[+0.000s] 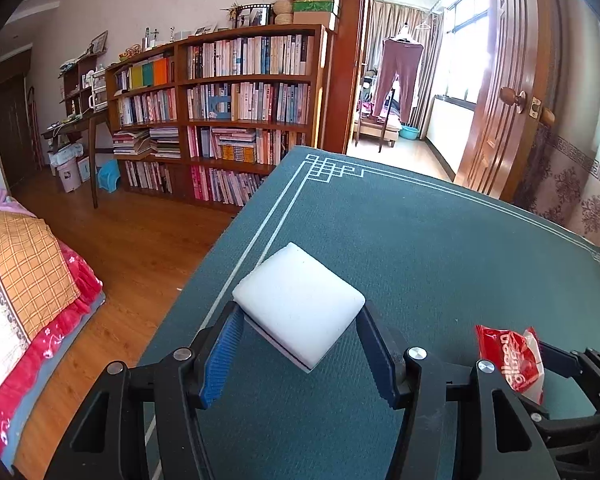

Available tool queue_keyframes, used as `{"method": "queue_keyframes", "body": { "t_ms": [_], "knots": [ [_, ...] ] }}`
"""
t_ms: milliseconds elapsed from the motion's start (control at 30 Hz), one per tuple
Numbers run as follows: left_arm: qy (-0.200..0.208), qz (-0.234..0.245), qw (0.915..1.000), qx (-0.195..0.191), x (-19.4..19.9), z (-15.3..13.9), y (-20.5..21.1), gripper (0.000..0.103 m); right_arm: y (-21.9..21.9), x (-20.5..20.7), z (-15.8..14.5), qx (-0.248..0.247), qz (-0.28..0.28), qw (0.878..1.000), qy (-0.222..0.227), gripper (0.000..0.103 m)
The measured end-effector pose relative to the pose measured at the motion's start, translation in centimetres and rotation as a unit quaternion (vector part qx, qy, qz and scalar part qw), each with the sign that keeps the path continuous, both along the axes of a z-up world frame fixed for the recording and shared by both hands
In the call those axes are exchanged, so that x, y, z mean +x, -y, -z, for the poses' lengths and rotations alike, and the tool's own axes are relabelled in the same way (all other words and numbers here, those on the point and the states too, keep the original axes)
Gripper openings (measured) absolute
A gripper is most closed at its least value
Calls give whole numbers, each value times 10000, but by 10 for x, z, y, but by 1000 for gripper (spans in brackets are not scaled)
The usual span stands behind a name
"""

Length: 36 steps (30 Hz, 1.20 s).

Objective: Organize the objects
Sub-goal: 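Grasp the red Balloon glue packet with the right gripper while the left holds the white block, then carry the glue packet and white block toward the clear bowl with both grippers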

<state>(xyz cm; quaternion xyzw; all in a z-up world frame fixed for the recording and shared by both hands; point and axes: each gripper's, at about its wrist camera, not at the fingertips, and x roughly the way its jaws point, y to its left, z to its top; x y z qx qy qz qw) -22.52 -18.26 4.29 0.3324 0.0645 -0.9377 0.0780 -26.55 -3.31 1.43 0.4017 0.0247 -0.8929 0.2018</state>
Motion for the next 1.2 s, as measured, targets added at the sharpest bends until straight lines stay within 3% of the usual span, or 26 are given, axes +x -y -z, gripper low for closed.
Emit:
{"method": "queue_keyframes", "body": {
  "t_ms": [167,267,333,400,733,1200],
  "knots": [
    [-26,22,10000,-4,1,1,0,62,16,-1,1,476,52,9988,-87,82],
    [-35,42,10000,-1,2,1,1,62,16,4,2,620,87,9979,-181,61],
    [-40,57,10000,-8,2,1,0,62,14,7,1,692,158,9972,-227,37],
    [-37,69,10000,-19,3,2,-1,62,6,15,1,655,137,9975,-218,33],
    [-54,85,9999,-42,3,1,-2,62,-34,53,-1,414,113,9989,-193,30],
    [-76,84,9999,-18,5,2,-3,62,-53,108,-5,99,-8,9995,-289,29]
  ]
}}
